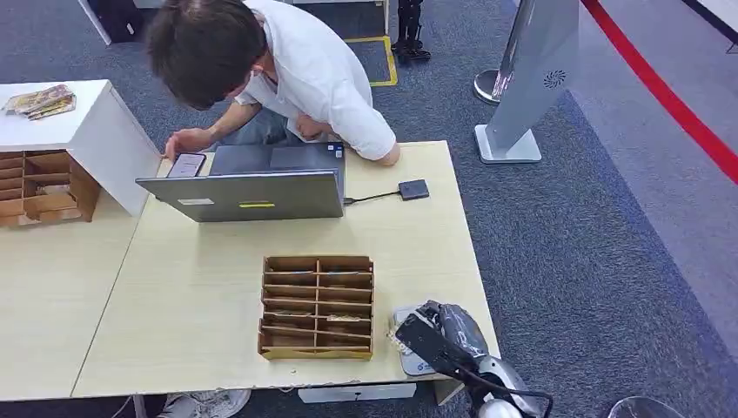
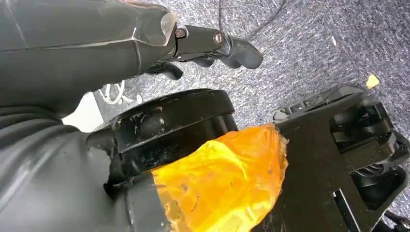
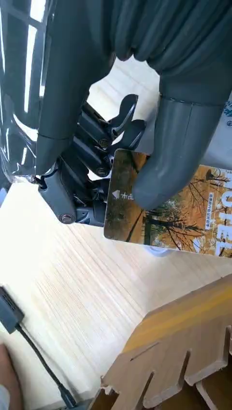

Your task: Pass the card to the sensor for recognition and then transmit it.

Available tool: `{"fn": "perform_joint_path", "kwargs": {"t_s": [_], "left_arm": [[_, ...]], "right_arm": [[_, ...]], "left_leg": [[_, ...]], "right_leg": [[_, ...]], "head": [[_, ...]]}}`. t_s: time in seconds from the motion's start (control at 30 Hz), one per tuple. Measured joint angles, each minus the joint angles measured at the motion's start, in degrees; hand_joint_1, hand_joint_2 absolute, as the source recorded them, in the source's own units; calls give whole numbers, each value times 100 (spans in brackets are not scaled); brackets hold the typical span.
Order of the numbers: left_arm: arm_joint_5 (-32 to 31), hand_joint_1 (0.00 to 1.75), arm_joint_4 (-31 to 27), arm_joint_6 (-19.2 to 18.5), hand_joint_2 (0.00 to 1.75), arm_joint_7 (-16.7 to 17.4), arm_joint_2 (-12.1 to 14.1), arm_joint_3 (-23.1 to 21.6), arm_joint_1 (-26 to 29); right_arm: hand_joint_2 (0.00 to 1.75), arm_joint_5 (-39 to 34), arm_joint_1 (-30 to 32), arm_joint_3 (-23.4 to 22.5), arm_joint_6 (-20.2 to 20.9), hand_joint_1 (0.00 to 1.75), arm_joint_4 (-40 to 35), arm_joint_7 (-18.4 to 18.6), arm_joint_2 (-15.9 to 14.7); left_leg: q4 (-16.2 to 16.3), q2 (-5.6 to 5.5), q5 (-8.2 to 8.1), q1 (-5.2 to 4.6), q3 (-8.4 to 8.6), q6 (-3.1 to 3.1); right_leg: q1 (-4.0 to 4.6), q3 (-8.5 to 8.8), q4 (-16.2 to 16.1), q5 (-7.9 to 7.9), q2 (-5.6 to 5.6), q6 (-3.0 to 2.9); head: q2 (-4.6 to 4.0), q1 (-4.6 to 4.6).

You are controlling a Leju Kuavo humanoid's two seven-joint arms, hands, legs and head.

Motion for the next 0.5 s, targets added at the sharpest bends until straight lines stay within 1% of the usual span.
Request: {"fn": "perform_joint_path", "kwargs": {"t_s": [0.5], "left_arm": [[20,0,0,0,0,0,2,-48,1]], "right_arm": [[175,85,69,-166,-46,175,52,-55,114]], "left_leg": [[0,0,0,0,0,0]], "right_leg": [[0,0,0,0,0,0]], "head": [[0,0]]}}
